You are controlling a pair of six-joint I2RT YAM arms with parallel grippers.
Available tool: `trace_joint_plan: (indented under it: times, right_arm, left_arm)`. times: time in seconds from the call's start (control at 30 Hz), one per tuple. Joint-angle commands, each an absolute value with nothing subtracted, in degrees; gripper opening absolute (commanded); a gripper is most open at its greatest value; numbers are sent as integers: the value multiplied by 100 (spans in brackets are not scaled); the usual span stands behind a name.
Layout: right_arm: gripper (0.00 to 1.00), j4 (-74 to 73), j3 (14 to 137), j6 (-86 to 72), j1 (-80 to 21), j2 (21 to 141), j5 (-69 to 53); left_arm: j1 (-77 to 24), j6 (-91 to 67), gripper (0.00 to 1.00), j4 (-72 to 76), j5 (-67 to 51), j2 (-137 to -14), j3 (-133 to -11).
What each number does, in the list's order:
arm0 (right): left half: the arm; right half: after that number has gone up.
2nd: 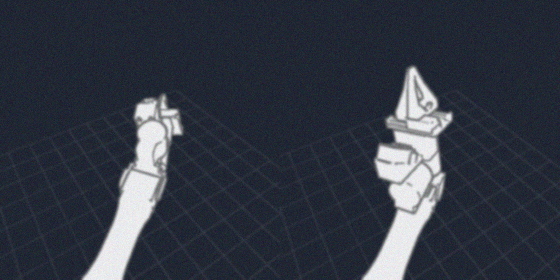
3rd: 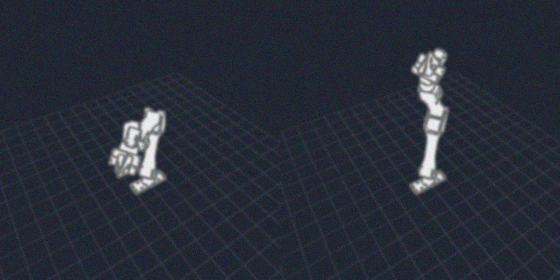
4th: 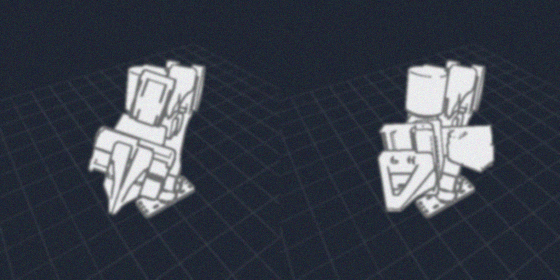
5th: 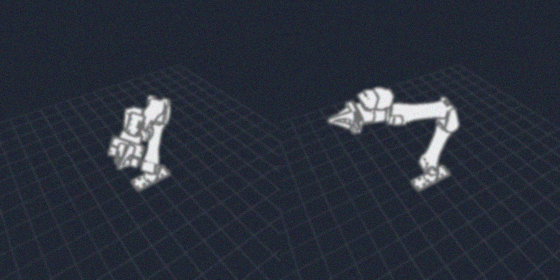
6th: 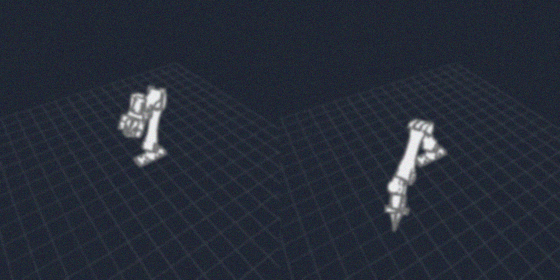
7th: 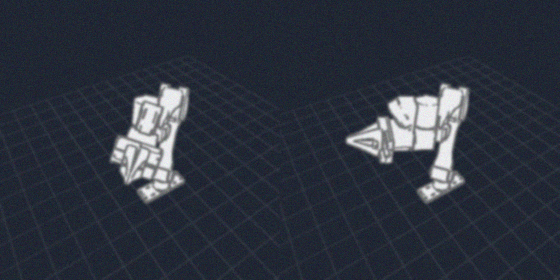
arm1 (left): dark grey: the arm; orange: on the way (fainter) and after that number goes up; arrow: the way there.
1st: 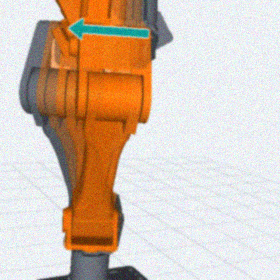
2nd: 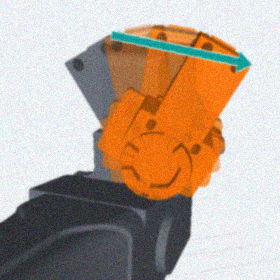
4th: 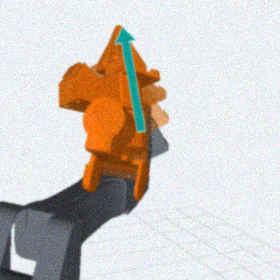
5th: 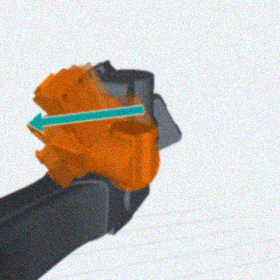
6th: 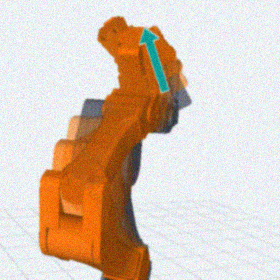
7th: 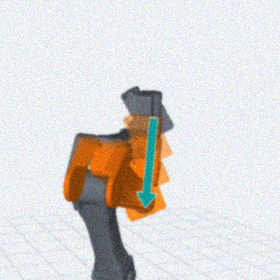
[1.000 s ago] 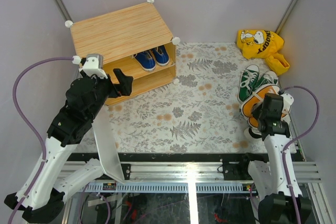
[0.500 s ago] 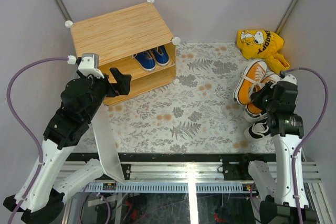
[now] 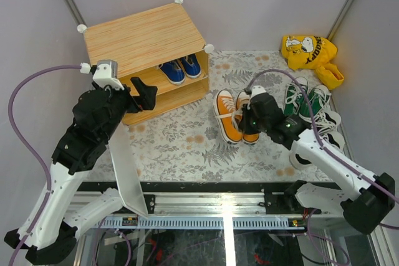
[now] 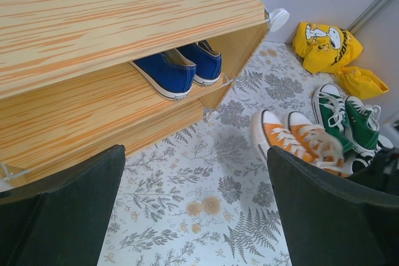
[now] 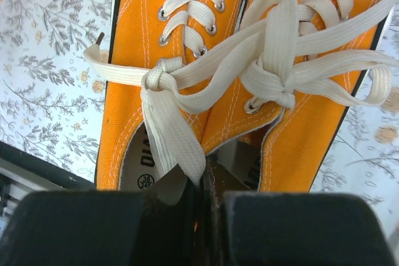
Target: Place and organize the shoes in the shoe cabinet
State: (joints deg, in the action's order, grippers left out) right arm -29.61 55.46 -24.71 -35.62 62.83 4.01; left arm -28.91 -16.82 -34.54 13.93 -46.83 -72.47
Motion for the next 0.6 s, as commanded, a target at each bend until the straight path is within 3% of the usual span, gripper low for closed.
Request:
trace_joint_plan:
  times: [0.0, 0.13, 0.33, 0.57]
  right_arm:
    - [0, -1324, 5576, -2582, -4355, 6712, 986]
    - [0, -706, 5274, -2444, -5152, 7554, 1410]
    - [1, 595, 4187, -2679, -5269, 8325, 1718]
    - [41, 535, 4137, -2865, -5407, 8499, 1618]
  left_arm:
    - [-2929, -1754, 95, -3472, 1450, -4623, -7454]
    - [-2927, -1807, 95, -3480, 1393, -4645, -7448]
    - [-2927, -1777, 95, -3508, 1448, -4574, -7318]
    - [-2929, -1714, 95, -3553, 1547, -4580, -7288]
